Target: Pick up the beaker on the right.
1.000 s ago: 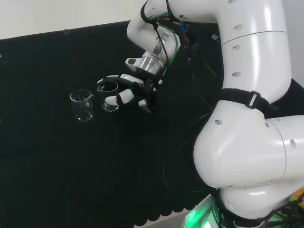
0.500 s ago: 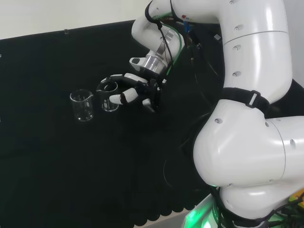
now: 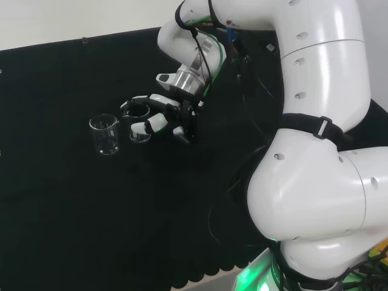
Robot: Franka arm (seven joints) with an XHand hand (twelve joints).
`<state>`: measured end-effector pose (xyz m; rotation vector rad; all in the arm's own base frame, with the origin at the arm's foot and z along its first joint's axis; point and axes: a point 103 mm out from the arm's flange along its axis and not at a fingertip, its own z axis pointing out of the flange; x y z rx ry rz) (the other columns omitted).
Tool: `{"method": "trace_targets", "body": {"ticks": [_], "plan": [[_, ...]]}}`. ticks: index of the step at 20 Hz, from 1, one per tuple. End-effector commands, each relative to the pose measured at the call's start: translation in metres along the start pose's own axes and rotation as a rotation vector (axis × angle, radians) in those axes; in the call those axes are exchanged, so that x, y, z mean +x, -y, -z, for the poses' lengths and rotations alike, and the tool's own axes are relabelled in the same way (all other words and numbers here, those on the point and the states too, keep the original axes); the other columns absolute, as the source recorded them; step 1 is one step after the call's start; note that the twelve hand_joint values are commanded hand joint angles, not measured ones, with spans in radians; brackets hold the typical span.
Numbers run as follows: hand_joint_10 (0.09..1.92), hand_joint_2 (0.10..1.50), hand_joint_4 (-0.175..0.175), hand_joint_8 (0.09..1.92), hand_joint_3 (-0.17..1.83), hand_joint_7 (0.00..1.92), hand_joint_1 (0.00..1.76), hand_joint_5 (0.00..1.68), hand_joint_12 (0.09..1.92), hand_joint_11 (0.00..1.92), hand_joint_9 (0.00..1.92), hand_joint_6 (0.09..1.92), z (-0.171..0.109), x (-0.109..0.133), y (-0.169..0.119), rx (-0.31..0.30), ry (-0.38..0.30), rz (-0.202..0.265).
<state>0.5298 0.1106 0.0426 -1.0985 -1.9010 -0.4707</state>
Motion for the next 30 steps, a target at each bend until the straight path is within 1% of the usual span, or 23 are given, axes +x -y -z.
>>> {"method": "trace_targets", "body": {"ticks": [1, 7, 9, 11, 14, 15, 17, 19, 21, 23, 26, 28, 29, 30], "plan": [[0.61, 0.31, -0.045, 0.7, 1.07, 0.48, 0.94, 0.36, 1.28, 0.0, 0.51, 0.6, 0.0, 0.001, -0.002, -0.005, 0.004, -0.001], [0.61, 0.31, -0.037, 0.7, 1.07, 0.53, 0.98, 0.37, 1.31, 0.0, 0.55, 0.73, -0.003, 0.0, -0.004, 0.002, 0.009, -0.008], [0.61, 0.31, -0.036, 0.71, 1.08, 0.54, 0.99, 0.37, 1.32, 0.0, 0.57, 0.78, 0.007, -0.007, 0.005, -0.004, 0.005, -0.008], [0.6, 0.31, -0.033, 0.71, 1.09, 0.56, 1.01, 0.39, 1.33, 0.0, 0.58, 0.86, 0.006, -0.007, 0.005, -0.003, 0.014, -0.014], [0.61, 0.33, -0.024, 0.72, 1.1, 0.61, 1.05, 0.48, 1.33, 0.02, 0.62, 1.0, -0.002, -0.004, -0.002, -0.011, 0.022, -0.025], [0.61, 0.34, -0.02, 0.72, 1.1, 0.64, 1.06, 0.52, 1.33, 0.04, 0.63, 1.04, -0.006, -0.003, -0.006, -0.017, 0.025, -0.028], [0.61, 0.36, -0.01, 0.73, 1.1, 0.7, 1.08, 0.6, 1.33, 0.08, 0.68, 1.09, -0.006, -0.003, -0.005, -0.03, 0.026, -0.026], [0.61, 0.37, -0.006, 0.74, 1.1, 0.75, 1.1, 0.65, 1.32, 0.12, 0.72, 1.11, -0.005, -0.003, -0.003, -0.037, 0.03, -0.029], [0.61, 0.37, -0.007, 0.74, 1.11, 0.77, 1.1, 0.66, 1.32, 0.14, 0.74, 1.12, 0.007, -0.01, 0.007, -0.047, 0.014, -0.025], [0.6, 0.37, -0.009, 0.74, 1.11, 0.78, 1.1, 0.66, 1.32, 0.15, 0.74, 1.13, 0.01, -0.012, 0.01, -0.047, 0.017, -0.025], [0.6, 0.37, -0.012, 0.74, 1.12, 0.78, 1.1, 0.66, 1.31, 0.16, 0.75, 1.14, 0.007, -0.008, 0.008, -0.051, 0.028, -0.031], [0.59, 0.37, -0.009, 0.74, 1.11, 0.81, 1.1, 0.71, 1.31, 0.17, 0.76, 1.14, 0.002, -0.004, 0.004, -0.067, 0.037, -0.036], [0.59, 0.38, -0.011, 0.76, 1.11, 0.85, 1.1, 0.76, 1.3, 0.21, 0.8, 1.14, 0.0, -0.002, 0.002, -0.08, 0.041, -0.04], [0.59, 0.47, 0.023, 0.77, 1.03, 0.92, 1.1, 0.89, 1.29, 0.26, 0.84, 1.12, -0.001, -0.001, 0.001, -0.094, 0.049, -0.043]]}}
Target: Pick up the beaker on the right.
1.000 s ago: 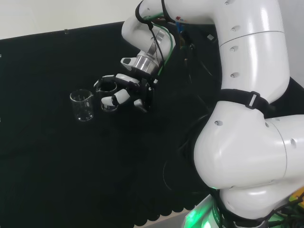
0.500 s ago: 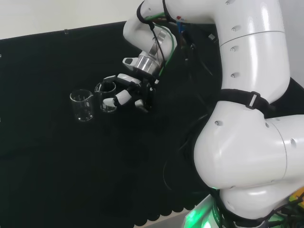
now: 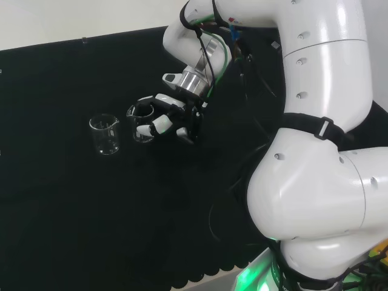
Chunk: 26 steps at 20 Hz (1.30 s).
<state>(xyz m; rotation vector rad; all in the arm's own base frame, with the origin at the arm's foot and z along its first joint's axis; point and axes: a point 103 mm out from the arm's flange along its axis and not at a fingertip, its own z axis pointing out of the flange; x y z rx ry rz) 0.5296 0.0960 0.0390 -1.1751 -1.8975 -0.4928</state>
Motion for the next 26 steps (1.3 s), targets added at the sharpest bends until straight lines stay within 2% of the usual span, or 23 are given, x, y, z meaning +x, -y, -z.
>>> {"method": "trace_targets", "body": {"ticks": [1, 2, 3, 4, 5, 7, 9, 13, 14, 15, 18, 26], "plan": [[0.59, 0.54, 0.034, 0.77, 0.94, 1.05, 1.16, 0.99, 1.26, 0.36, 0.92, 1.1, -0.008, 0.011, -0.006, -0.055, 0.038, -0.014], [0.58, 0.56, 0.034, 0.75, 0.91, 1.16, 1.22, 1.06, 1.22, 0.46, 0.99, 1.08, -0.009, 0.012, -0.006, -0.069, 0.05, -0.018], [0.57, 0.53, -0.004, 0.72, 0.94, 1.27, 1.26, 1.11, 1.16, 0.59, 1.08, 1.03, -0.009, 0.013, -0.006, -0.079, 0.062, -0.022], [0.54, 0.5, -0.066, 0.69, 0.97, 1.35, 1.29, 1.15, 1.1, 0.7, 1.17, 0.97, -0.008, 0.014, -0.006, -0.089, 0.074, -0.025], [0.51, 0.51, -0.116, 0.69, 0.94, 1.36, 1.3, 1.19, 1.05, 0.8, 1.25, 0.89, -0.007, 0.015, -0.005, -0.096, 0.088, -0.029], [0.44, 0.53, -0.161, 0.68, 0.88, 1.35, 1.31, 1.26, 0.94, 0.97, 1.36, 0.76, -0.004, 0.017, -0.005, -0.111, 0.106, -0.031], [0.36, 0.53, -0.173, 0.63, 0.84, 1.37, 1.32, 1.3, 0.87, 1.05, 1.42, 0.68, -0.002, 0.02, -0.005, -0.123, 0.119, -0.028], [0.29, 0.53, -0.175, 0.56, 0.82, 1.4, 1.32, 1.33, 0.83, 1.11, 1.46, 0.6, 0.004, 0.027, -0.005, -0.141, 0.137, -0.008], [0.25, 0.57, -0.175, 0.64, 0.75, 1.39, 1.36, 1.31, 0.83, 1.11, 1.43, 0.6, 0.005, 0.029, -0.006, -0.148, 0.147, -0.01], [0.22, 0.57, -0.175, 0.62, 0.75, 1.39, 1.35, 1.32, 0.82, 1.11, 1.45, 0.6, 0.007, 0.03, -0.005, -0.153, 0.15, -0.007], [0.09, 0.65, -0.175, 0.74, 0.61, 1.37, 1.41, 1.28, 0.81, 1.12, 1.43, 0.59, 0.015, 0.032, -0.003, -0.159, 0.162, -0.001], [0.09, 0.66, -0.175, 0.77, 0.59, 1.37, 1.42, 1.28, 0.81, 1.15, 1.44, 0.59, 0.037, 0.033, 0.01, -0.143, 0.176, -0.001]]}}
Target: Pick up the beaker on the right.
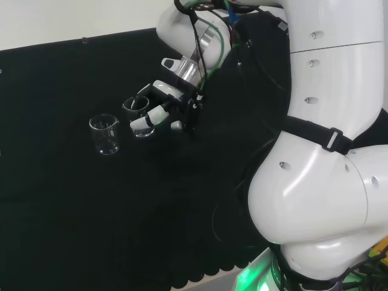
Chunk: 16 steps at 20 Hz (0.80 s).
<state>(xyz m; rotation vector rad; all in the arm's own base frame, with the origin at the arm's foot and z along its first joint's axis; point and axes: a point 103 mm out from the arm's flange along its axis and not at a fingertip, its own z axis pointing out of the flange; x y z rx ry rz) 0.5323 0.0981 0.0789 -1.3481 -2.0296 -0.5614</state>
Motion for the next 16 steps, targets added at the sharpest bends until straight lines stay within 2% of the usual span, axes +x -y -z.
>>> {"method": "trace_targets", "body": {"ticks": [1, 16], "plan": [[0.09, 0.65, -0.175, 0.77, 0.6, 1.37, 1.43, 1.28, 0.81, 1.16, 1.45, 0.59, 0.018, -0.003, 0.009, 0.009, 0.015, 0.0], [0.09, 0.62, -0.175, 0.76, 0.65, 1.39, 1.43, 1.3, 0.8, 1.21, 1.47, 0.58, 0.042, 0.005, 0.023, 0.013, 0.044, 0.01]]}}
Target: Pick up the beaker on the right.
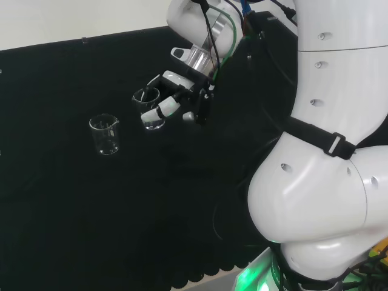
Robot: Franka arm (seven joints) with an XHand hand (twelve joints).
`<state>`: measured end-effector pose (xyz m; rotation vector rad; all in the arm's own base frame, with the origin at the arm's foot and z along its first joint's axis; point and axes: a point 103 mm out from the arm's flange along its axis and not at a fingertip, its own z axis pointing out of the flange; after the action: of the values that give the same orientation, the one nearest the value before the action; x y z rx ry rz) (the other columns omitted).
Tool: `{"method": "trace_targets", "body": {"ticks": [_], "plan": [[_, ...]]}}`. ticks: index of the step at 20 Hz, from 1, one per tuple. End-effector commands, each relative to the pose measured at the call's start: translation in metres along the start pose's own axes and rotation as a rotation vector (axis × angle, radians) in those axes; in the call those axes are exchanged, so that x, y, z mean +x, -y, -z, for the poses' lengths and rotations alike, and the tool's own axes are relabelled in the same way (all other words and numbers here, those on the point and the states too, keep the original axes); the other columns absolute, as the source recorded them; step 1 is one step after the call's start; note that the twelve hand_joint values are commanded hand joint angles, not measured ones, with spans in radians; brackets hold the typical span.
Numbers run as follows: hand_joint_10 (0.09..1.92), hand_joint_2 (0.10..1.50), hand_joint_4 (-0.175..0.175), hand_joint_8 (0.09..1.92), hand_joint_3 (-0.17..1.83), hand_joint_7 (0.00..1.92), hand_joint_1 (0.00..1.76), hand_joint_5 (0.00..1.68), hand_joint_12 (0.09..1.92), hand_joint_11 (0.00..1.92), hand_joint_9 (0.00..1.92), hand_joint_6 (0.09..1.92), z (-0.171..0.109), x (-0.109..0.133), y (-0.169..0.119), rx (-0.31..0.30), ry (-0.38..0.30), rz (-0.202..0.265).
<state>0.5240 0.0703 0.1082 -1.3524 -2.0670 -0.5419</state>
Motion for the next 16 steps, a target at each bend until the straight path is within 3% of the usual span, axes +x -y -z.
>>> {"method": "trace_targets", "body": {"ticks": [1, 16], "plan": [[0.09, 0.62, -0.175, 0.76, 0.65, 1.39, 1.43, 1.3, 0.8, 1.21, 1.47, 0.58, 0.007, 0.0, 0.006, 0.01, 0.012, -0.002], [0.09, 0.61, -0.175, 0.75, 0.66, 1.39, 1.43, 1.3, 0.79, 1.22, 1.48, 0.58, 0.016, 0.011, 0.003, 0.091, 0.062, 0.014]]}}
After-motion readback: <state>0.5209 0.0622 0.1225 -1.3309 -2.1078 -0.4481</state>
